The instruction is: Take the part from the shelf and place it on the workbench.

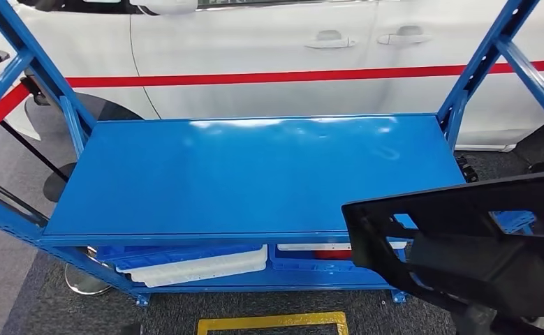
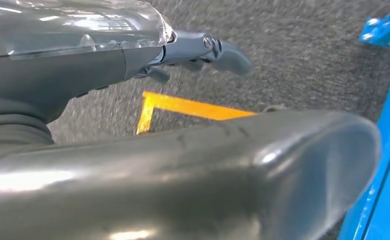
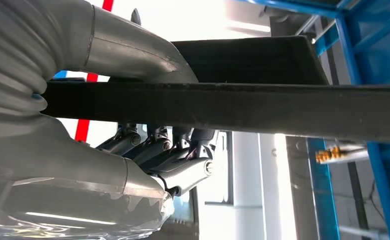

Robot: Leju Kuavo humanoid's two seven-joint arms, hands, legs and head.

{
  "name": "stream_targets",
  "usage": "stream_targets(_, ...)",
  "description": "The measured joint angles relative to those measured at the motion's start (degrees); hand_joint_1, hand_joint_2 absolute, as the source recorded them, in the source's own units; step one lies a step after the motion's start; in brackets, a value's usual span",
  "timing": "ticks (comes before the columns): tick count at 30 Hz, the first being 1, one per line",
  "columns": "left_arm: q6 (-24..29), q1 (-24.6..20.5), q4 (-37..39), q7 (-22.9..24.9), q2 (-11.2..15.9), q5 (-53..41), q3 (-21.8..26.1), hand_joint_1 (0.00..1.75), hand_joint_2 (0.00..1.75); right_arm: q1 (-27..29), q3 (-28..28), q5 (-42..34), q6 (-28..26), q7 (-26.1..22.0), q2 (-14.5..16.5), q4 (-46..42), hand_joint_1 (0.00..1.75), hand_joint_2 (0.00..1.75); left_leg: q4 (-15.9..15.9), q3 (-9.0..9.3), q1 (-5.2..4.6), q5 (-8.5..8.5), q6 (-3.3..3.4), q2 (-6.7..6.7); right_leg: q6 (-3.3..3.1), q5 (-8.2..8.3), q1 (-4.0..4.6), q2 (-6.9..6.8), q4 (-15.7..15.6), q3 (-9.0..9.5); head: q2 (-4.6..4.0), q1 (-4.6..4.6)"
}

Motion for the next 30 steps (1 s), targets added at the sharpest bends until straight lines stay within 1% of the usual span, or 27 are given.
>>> stream_targets(2,0.35,-0.12,0.0,0.22,-0.09,0.02,0.09,0.0,0.0,0.99,-2.13,-0.5,1.45,-0.01,1.08,0.03,1.75,1.75,-1.0,-0.1,-0.05,1.11,-0.23,1.14,0.69,0.77,-0.27,0.79,-0.29,-0.26,0.0,0.0)
stream_targets(3,0.5,-0.19,0.0,0.37,-0.11,0.04,0.12,0.0,0.0,1.49,-3.36,-0.68,2.17,-0.02,1.61,0.06,1.75,1.75,-1.77,-0.11,0.13,1.88,-0.13,1.9,0.99,0.19,-0.13,0.27,0.04,-0.6,-0.01,0.05)
stream_targets(4,0.59,-0.18,0.0,0.54,-0.15,0.05,0.14,0.0,0.0,1.9,-4.61,-0.79,2.79,-0.03,2.13,0.09,1.75,1.75,-2.53,-0.29,0.33,2.72,0.04,2.79,1.29,-1.43,0.0,-0.73,1.2,-1.16,-0.01,0.11)
stream_targets(5,0.63,-0.1,0.0,0.74,-0.17,0.05,0.16,0.0,0.0,2.22,-5.95,-0.81,3.3,-0.04,2.6,0.13,1.75,1.75,-2.99,-0.63,0.53,3.47,0.07,3.65,1.54,-4.01,-0.02,-2.11,3.52,-1.97,-0.01,0.16)
stream_targets(7,0.63,0.12,0.0,1.2,-0.13,0.04,0.18,0.0,0.0,2.88,-8.65,-0.93,3.87,-0.04,3.52,0.17,1.75,1.75,-2.79,-1.87,0.53,4.27,0.08,5.21,2.3,-9.06,-0.51,-4.1,10.13,-3.6,-0.02,0.21)
stream_targets(8,0.6,0.17,0.0,1.39,-0.1,0.08,0.2,0.0,0.0,3.42,-10.04,-1.14,4.0,-0.04,3.93,0.2,1.75,1.75,-2.4,-2.61,0.56,4.53,-0.15,6.0,2.71,-9.94,-0.89,-4.51,12.9,-3.9,-0.02,0.21)
stream_targets(9,0.55,0.17,0.0,1.51,-0.08,0.23,0.23,0.0,0.0,4.06,-11.3,-1.39,4.06,-0.04,4.29,0.26,1.75,1.75,-1.93,-3.38,0.62,4.71,-0.32,6.82,3.12,-9.49,-1.27,-4.81,14.17,-3.44,-0.02,0.21)
stream_targets(10,0.5,0.15,0.0,1.58,-0.06,0.43,0.29,0.0,0.0,4.67,-12.42,-1.63,4.08,-0.04,4.58,0.33,1.75,1.75,-1.35,-4.19,0.72,4.84,-0.51,7.59,3.54,-8.14,-1.64,-5.16,13.46,-2.02,-0.02,0.22)
stream_targets(11,0.46,0.12,0.0,1.61,-0.05,0.63,0.37,0.0,0.0,5.15,-13.43,-1.78,4.08,-0.04,4.87,0.39,1.75,1.75,-0.66,-4.99,0.84,4.91,-0.76,8.31,3.95,-6.67,-1.99,-5.85,10.91,0.33,-0.02,0.22)
stream_targets(12,0.44,0.09,0.0,1.61,0.0,0.8,0.46,0.0,0.0,5.44,-14.2,-1.82,4.08,-0.03,5.12,0.45,1.75,1.75,0.08,-5.78,0.86,4.91,-1.07,8.99,4.36,-6.22,-2.14,-7.06,7.17,3.13,-0.02,0.22)
stream_targets(13,0.44,0.07,0.0,1.61,0.09,0.86,0.54,0.0,0.0,5.63,-14.75,-1.82,4.07,-0.02,5.36,0.48,1.75,1.75,0.76,-6.41,0.88,4.88,-1.44,9.57,4.21,-6.1,-2.04,-8.02,4.03,5.32,-0.01,0.17)
stream_targets(14,0.42,0.03,0.0,1.61,0.2,0.87,0.62,0.0,0.0,5.8,-15.24,-1.8,4.03,-0.02,5.66,0.5,1.75,1.75,1.33,-6.72,0.82,4.88,-1.83,10.07,3.84,-6.48,-1.88,-8.73,1.68,6.68,-0.01,0.07)
stream_targets(15,0.36,-0.03,0.0,1.6,0.32,0.87,0.72,0.0,0.0,5.93,-15.67,-1.77,3.99,-0.01,5.98,0.54,1.75,1.75,1.68,-6.9,0.75,4.97,-2.23,10.5,3.19,-6.94,-1.61,-8.92,0.63,7.05,0.0,-0.03)
stream_targets(17,0.13,-0.14,0.0,1.61,0.43,0.92,0.92,0.0,0.0,6.3,-16.73,-1.72,3.99,0.01,6.75,0.58,1.75,1.75,1.98,-6.94,0.9,5.25,-3.01,11.1,1.67,-6.43,-1.42,-8.0,0.43,6.31,-0.01,-0.16)
stream_targets(18,-0.05,-0.12,0.0,1.64,0.47,0.97,1.01,0.0,0.0,6.49,-17.32,-1.71,4.12,0.01,7.15,0.59,1.75,1.75,2.43,-7.24,1.05,4.6,-3.46,10.51,1.07,-5.99,-1.38,-7.53,0.44,5.82,-0.01,-0.16)
stream_targets(19,-0.24,-0.04,0.0,1.67,0.5,1.01,1.06,0.0,0.0,6.66,-17.86,-1.69,4.28,0.0,7.53,0.57,1.75,1.75,3.62,-7.73,1.2,2.99,-3.82,9.35,0.58,-5.43,-1.37,-7.07,0.37,5.24,-0.01,-0.16)
stream_targets(20,-0.42,0.09,0.0,1.7,0.59,1.05,1.09,0.0,0.0,6.77,-18.33,-1.68,4.45,-0.01,7.92,0.56,1.75,1.75,5.89,-8.47,1.29,0.47,-4.06,7.78,0.15,-4.79,-1.33,-6.53,0.32,4.52,-0.01,-0.17)
stream_targets(21,-0.56,0.21,0.0,1.72,0.71,1.05,1.12,0.0,0.0,6.84,-18.71,-1.68,4.57,-0.03,8.26,0.55,1.75,1.75,9.2,-9.38,1.32,-2.58,-4.09,6.21,-0.12,-4.15,-1.18,-5.89,0.34,3.72,-0.01,-0.18)
stream_targets(22,-0.67,0.29,0.0,1.72,0.81,1.05,1.15,0.0,0.0,6.89,-18.98,-1.67,4.66,-0.02,8.53,0.55,1.75,1.75,12.85,-10.21,1.3,-5.11,-3.92,5.27,-0.32,-3.5,-0.99,-5.17,0.37,2.87,-0.01,-0.18)
stream_targets(23,-0.74,0.35,0.0,1.68,0.95,1.05,1.19,0.0,0.0,6.97,-19.26,-1.64,4.74,-0.03,8.75,0.55,1.75,1.75,15.87,-10.63,1.23,-6.58,-3.66,4.81,-0.46,-2.84,-0.76,-4.39,0.41,2.01,-0.01,-0.18)
stream_targets(24,-0.8,0.36,0.0,1.56,1.05,1.09,1.22,0.0,0.0,7.08,-19.56,-1.56,4.83,-0.03,8.92,0.55,1.75,1.75,17.28,-10.24,1.11,-6.66,-3.29,4.62,-0.52,-2.17,-0.54,-3.57,0.45,1.18,-0.01,-0.18)
stream_targets(25,-0.9,0.33,0.0,1.4,1.13,1.17,1.27,0.0,0.0,7.18,-19.83,-1.42,4.96,-0.03,9.05,0.54,1.75,1.75,16.64,-8.92,0.93,-5.57,-2.83,4.49,-0.53,-1.54,-0.36,-2.76,0.47,0.42,0.0,-0.18)
stream_targets(26,-1.02,0.26,0.0,1.18,1.2,1.37,1.33,0.0,0.0,7.25,-20.1,-1.25,5.15,-0.03,9.19,0.52,1.75,1.75,14.05,-6.69,0.69,-3.84,-2.27,4.1,-0.5,-0.92,-0.22,-1.95,0.47,-0.23,0.0,-0.18)
stream_targets(27,-1.15,0.18,0.0,0.91,1.29,1.58,1.39,0.0,0.0,7.3,-20.33,-1.09,5.41,-0.03,9.33,0.48,1.75,1.75,10.01,-3.77,0.38,-2.32,-1.57,3.04,-0.45,-0.29,-0.2,-1.2,0.48,-0.79,0.0,-0.18)
stream_targets(28,-1.28,0.11,0.0,0.66,1.43,1.77,1.45,0.0,0.0,7.29,-20.51,-1.02,5.74,-0.03,9.43,0.43,1.75,1.75,5.54,-0.89,0.14,-1.63,-0.94,1.78,-0.33,0.32,-0.13,-0.47,0.47,-1.24,0.0,-0.18)
stream_targets(29,-1.37,0.05,0.0,0.42,1.6,1.91,1.49,0.0,0.0,7.3,-20.68,-1.02,6.12,-0.04,9.53,0.39,1.75,1.75,2.02,1.23,-0.02,-1.41,-0.63,0.63,-0.13,0.94,-0.17,0.13,0.38,-1.52,0.01,-0.18)
stream_targets(30,-1.41,0.0,0.0,0.18,1.75,1.98,1.53,0.0,0.0,7.29,-20.92,-1.1,6.55,-0.04,9.61,0.36,1.75,1.75,-0.31,2.49,-0.21,-1.58,-0.43,-0.14,0.16,1.58,-0.33,0.71,0.19,-1.72,0.01,-0.19)
